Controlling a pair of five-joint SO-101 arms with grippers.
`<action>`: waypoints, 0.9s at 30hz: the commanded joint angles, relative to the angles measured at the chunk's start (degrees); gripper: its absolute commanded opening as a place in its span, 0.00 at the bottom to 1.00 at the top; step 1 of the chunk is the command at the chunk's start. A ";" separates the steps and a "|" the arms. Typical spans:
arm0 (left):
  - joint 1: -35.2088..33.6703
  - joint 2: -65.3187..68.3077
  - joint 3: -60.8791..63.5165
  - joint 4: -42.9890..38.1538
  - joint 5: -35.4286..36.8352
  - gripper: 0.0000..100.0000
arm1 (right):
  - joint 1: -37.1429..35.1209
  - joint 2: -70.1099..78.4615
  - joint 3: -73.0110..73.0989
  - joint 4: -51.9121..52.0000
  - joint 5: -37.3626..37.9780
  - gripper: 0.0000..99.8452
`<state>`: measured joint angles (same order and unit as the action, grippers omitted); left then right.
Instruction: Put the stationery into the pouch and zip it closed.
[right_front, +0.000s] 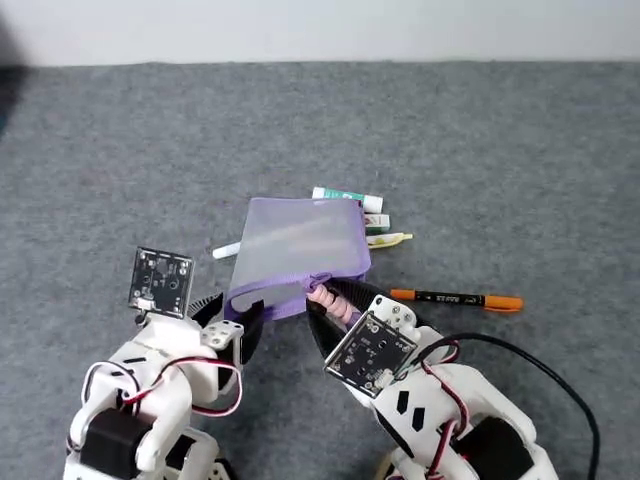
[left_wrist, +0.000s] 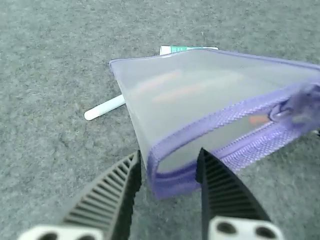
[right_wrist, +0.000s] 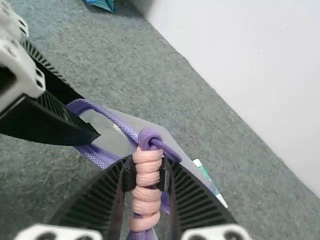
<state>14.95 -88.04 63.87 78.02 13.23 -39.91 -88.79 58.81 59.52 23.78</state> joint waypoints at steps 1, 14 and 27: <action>-0.44 0.97 -0.31 -1.67 1.58 0.17 | 0.57 1.71 -3.34 0.13 0.62 0.01; -3.87 0.97 4.44 -6.07 1.23 0.17 | -0.40 1.63 -3.69 3.91 0.62 0.01; -4.13 0.70 0.84 -10.81 1.23 0.01 | -1.98 1.63 -4.66 4.00 0.62 0.01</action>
<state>11.52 -87.25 69.05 68.18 14.02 -41.49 -88.97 57.67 64.26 23.78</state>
